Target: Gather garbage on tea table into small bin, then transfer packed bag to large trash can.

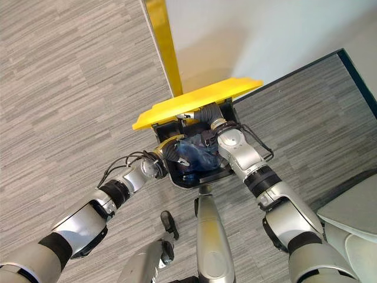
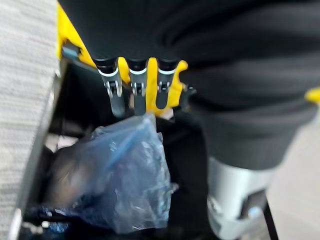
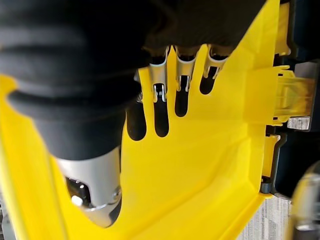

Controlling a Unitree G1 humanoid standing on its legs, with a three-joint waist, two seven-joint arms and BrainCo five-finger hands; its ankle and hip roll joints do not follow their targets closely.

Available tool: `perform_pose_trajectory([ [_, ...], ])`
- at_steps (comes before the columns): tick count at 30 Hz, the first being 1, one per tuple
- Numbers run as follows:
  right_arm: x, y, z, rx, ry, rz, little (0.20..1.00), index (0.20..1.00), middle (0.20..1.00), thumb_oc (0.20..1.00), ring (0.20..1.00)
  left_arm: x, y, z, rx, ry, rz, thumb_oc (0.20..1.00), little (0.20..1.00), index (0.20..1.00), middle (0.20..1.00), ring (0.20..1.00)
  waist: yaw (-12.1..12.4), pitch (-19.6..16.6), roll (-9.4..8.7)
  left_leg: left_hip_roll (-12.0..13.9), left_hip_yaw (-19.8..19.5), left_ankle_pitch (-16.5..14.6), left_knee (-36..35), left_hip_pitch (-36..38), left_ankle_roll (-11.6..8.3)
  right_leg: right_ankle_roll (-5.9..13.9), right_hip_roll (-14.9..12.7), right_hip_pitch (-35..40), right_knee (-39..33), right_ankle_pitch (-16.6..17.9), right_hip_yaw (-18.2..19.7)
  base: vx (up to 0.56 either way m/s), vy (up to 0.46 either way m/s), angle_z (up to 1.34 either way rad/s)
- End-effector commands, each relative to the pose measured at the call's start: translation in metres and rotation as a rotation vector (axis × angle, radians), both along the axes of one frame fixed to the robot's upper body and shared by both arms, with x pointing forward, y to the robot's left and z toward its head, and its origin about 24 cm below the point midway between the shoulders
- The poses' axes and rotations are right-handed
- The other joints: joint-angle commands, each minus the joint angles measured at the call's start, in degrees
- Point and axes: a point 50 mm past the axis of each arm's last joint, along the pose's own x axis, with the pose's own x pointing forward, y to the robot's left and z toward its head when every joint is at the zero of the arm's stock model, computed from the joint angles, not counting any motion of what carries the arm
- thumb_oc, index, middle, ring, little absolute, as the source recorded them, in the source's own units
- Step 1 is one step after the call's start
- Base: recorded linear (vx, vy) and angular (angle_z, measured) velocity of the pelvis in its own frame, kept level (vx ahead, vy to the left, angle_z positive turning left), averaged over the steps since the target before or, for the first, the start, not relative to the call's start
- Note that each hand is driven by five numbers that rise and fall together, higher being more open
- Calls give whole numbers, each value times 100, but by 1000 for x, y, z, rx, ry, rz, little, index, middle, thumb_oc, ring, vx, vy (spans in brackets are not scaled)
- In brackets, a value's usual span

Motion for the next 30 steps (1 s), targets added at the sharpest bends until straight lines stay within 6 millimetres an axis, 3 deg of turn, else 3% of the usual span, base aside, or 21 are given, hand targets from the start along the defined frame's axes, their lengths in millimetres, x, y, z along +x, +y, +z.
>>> perform_pose_trajectory([
  [1,-10,6,-2,48,-58,45,1000,1000,1000,1000,1000,-21,3,-22,-92,17,-22,1000,1000,1000,1000,1000,116,-792,-182,-449,89,-1596,447,994,85,836,71,-535,-1094,1547,-212,-36,-33,15],
  [3,-11,3,-7,41,-50,36,1000,1000,1000,1000,1000,-23,7,-24,-118,26,-13,1000,1000,1000,1000,1000,143,-824,-205,-440,69,-1600,448,1022,85,834,61,-481,-1124,1545,-229,-24,-19,11],
  [8,-21,-18,-37,3,16,-8,1000,1000,1000,1000,1000,-44,43,-40,-246,76,47,1000,1000,1000,1000,1000,392,-1004,-355,-429,2,-1701,607,1153,115,837,-39,-147,-1283,1590,-357,-49,-26,12],
  [10,-31,-38,-63,-25,79,-71,1000,1000,1000,1000,1000,-66,82,-63,-304,149,157,1000,1000,1000,1000,1000,584,-1109,-455,-445,-6,-1774,720,1313,130,859,-134,141,-1436,1651,-446,-119,7,11],
  [12,-34,-44,-67,-35,88,-84,1000,1000,1000,1000,1000,-74,94,-70,-319,172,195,1000,1000,1000,1000,1000,625,-1144,-488,-457,-14,-1794,762,1341,144,858,-160,214,-1491,1656,-463,-89,16,2],
  [13,-43,-55,-79,-50,110,-108,1000,1000,1000,1000,1000,-94,119,-86,-348,226,277,1000,1000,1000,1000,1000,722,-1146,-573,-504,-22,-1845,990,1343,195,890,-211,379,-1606,1726,-492,-69,8,-1],
  [14,-44,-54,-79,-50,112,-107,1000,1000,1000,1000,1000,-95,119,-86,-347,228,278,1000,1000,1000,1000,1000,720,-1150,-582,-509,-24,-1843,992,1345,197,891,-215,386,-1612,1731,-491,-137,34,1],
  [16,-62,-73,-97,-94,141,-152,1000,1000,1000,1000,1000,-127,163,-106,-374,286,455,1000,1000,1000,1000,1000,874,-1102,-668,-595,-9,-1858,1373,1213,281,980,-231,617,-1772,1751,-618,-155,36,6],
  [17,-62,-73,-97,-93,141,-151,1000,1000,1000,1000,1000,-127,163,-106,-373,286,455,1000,1000,1000,1000,1000,862,-1113,-704,-630,-16,-1830,1359,1202,286,981,-265,601,-1774,1761,-606,-134,22,0],
  [20,-83,-99,-114,-199,183,-207,1000,1000,1000,1000,1000,-163,204,-124,-364,344,640,1000,1000,1000,1000,1000,946,-1213,-733,-651,5,-1565,1171,1168,346,1024,-282,633,-1750,1622,-787,-150,43,-1],
  [21,-96,-109,-127,-264,225,-224,1000,1000,1000,1000,1000,-182,219,-133,-379,371,738,1000,1000,1000,1000,1000,930,-1175,-712,-613,61,-1299,937,1186,396,1097,-284,541,-1336,1724,-806,-199,78,-14],
  [22,-100,-113,-133,-292,239,-236,1000,1000,1000,1000,1000,-188,222,-136,-381,381,765,1000,1000,1000,1000,1000,950,-1153,-661,-557,59,-1169,822,1164,415,1093,-237,545,-1045,1643,-799,-341,90,-20],
  [23,-114,-124,-147,-334,291,-260,1000,1000,1000,1000,1000,-197,227,-139,-382,396,790,1000,1000,1000,1000,1000,1001,-1192,-609,-536,29,-947,634,1039,467,919,-213,683,-497,1280,-711,-241,52,-19],
  [24,-114,-124,-147,-333,291,-260,1000,1000,1000,1000,1000,-198,227,-139,-382,396,790,1000,1000,1000,1000,1000,999,-1205,-629,-556,30,-928,626,1024,470,917,-232,661,-492,1285,-700,-243,50,-21],
  [26,-124,-131,-158,-366,337,-276,1000,1000,1000,1000,1000,-202,230,-140,-369,406,797,1000,1000,1000,1000,1000,1066,-1275,-493,-448,31,-738,318,934,489,758,-78,726,264,799,-451,-108,21,-27],
  [27,-124,-131,-158,-366,337,-276,1000,1000,1000,1000,1000,-202,230,-140,-368,406,797,1000,1000,1000,1000,1000,1068,-1291,-508,-461,36,-716,306,918,490,755,-86,707,254,815,-442,-101,19,-25],
  [28,-132,-137,-170,-400,379,-287,1000,1000,1000,1000,1000,-207,232,-141,-348,415,800,1000,1000,1000,1000,1000,1147,-1340,-348,-322,70,-559,80,881,517,644,-33,751,1193,461,-248,-83,-10,-13],
  [30,-136,-139,-176,-419,405,-291,1000,1000,1000,1000,1000,-209,233,-142,-338,417,810,1000,1000,1000,1000,1000,1194,-1371,-338,-276,94,-489,50,833,484,655,-44,870,1197,441,-140,-18,-61,-18],
])
